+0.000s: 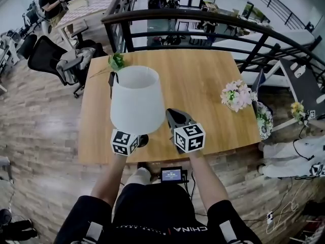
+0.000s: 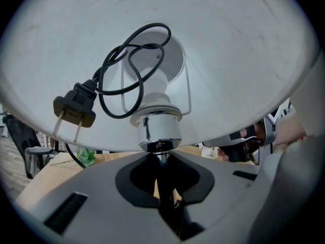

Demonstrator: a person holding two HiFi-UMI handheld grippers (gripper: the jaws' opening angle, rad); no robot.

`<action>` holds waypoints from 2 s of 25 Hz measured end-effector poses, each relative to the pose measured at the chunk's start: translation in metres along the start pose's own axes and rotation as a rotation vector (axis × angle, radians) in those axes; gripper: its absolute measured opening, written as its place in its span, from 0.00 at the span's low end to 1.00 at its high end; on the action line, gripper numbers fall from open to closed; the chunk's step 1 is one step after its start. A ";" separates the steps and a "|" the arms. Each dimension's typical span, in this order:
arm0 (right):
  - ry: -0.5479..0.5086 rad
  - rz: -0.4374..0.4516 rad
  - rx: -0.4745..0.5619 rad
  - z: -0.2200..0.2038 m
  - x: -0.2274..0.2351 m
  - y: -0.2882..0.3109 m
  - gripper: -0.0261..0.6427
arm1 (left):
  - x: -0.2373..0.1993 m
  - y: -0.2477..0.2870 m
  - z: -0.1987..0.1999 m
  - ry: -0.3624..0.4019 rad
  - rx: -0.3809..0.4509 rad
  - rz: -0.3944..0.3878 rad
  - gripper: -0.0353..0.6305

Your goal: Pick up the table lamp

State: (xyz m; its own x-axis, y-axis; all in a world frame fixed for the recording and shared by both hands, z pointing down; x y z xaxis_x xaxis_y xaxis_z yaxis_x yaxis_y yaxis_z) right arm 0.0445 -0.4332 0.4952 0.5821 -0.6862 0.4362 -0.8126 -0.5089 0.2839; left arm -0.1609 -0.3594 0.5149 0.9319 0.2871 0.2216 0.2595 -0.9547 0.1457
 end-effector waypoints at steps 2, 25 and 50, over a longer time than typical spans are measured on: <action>0.006 -0.004 0.004 -0.006 -0.002 -0.007 0.08 | 0.007 -0.007 -0.003 -0.008 -0.001 -0.007 0.13; -0.018 -0.085 -0.019 -0.101 -0.147 -0.066 0.08 | 0.025 -0.178 -0.020 -0.022 0.081 -0.073 0.13; 0.050 -0.145 0.028 -0.165 -0.205 -0.195 0.08 | 0.121 -0.291 -0.032 -0.043 0.040 -0.133 0.13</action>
State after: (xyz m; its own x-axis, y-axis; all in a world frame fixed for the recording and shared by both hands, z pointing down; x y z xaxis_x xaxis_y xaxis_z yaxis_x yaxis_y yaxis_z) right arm 0.0795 -0.1072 0.4912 0.6907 -0.5779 0.4347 -0.7186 -0.6156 0.3235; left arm -0.1317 -0.0443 0.5298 0.8983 0.4088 0.1608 0.3908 -0.9109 0.1327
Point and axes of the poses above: the fingertips, and each gripper's own axes: y forward along the fingers, x to its right, z out of its top, the point moved 10 cm from there along -y, backward along the fingers, and after that the axes turned 14 degrees about y, right-handed, at the moved point
